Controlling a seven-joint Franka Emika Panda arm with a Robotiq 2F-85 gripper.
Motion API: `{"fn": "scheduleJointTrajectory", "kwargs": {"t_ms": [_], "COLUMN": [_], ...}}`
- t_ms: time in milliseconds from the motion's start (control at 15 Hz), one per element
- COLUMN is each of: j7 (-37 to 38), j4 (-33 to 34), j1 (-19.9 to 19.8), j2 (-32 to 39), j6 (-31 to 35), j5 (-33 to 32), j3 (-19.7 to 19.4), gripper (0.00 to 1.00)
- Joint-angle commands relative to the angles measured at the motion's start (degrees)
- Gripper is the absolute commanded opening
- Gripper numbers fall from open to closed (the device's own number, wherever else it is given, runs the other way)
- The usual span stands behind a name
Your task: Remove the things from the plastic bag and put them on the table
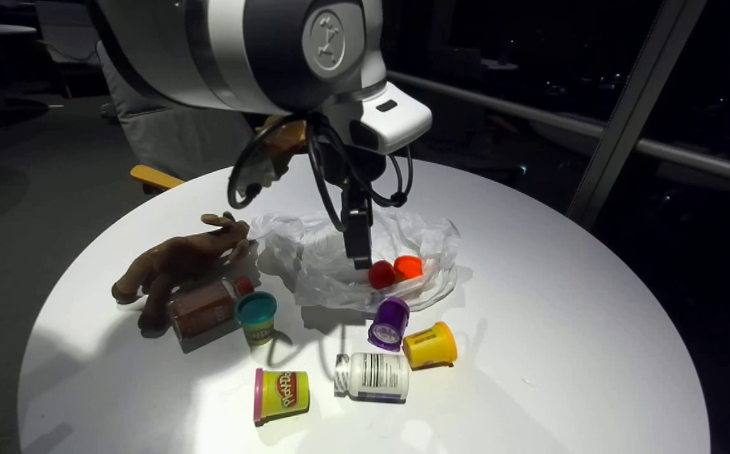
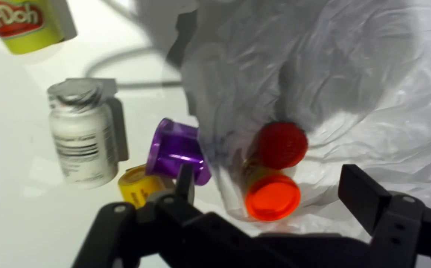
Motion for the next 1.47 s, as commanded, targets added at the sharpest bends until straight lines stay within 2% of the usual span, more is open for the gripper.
{"fn": "scheduleJointTrajectory", "kwargs": {"t_ms": [0,133,467,933,1000,1067,1133,1400], "j7": [-1.8,-0.8,1.1,1.4,1.5,1.7,1.7,1.5], "j4": [7.4,10.5,16.2,22.4,23.2,23.8,24.3,24.8], "j1": [-5.6,-6.4,-6.7,-8.5,-8.7,-8.7,-8.9,-9.4], "j2": [4.3,7.2,13.1,18.8,19.3,19.9,20.2,20.5], "j6": [-2.8,-3.2,-4.6,-9.1,-9.6,-9.7,-10.1,-10.5], "j5": [7.8,9.6,10.4,11.5,11.7,11.7,11.7,11.9], "j3": [7.3,8.1,6.5,6.8,6.8,6.7,6.7,7.0], "gripper": [1.00,1.00,1.00,1.00,0.74,0.74,0.68,0.38]}}
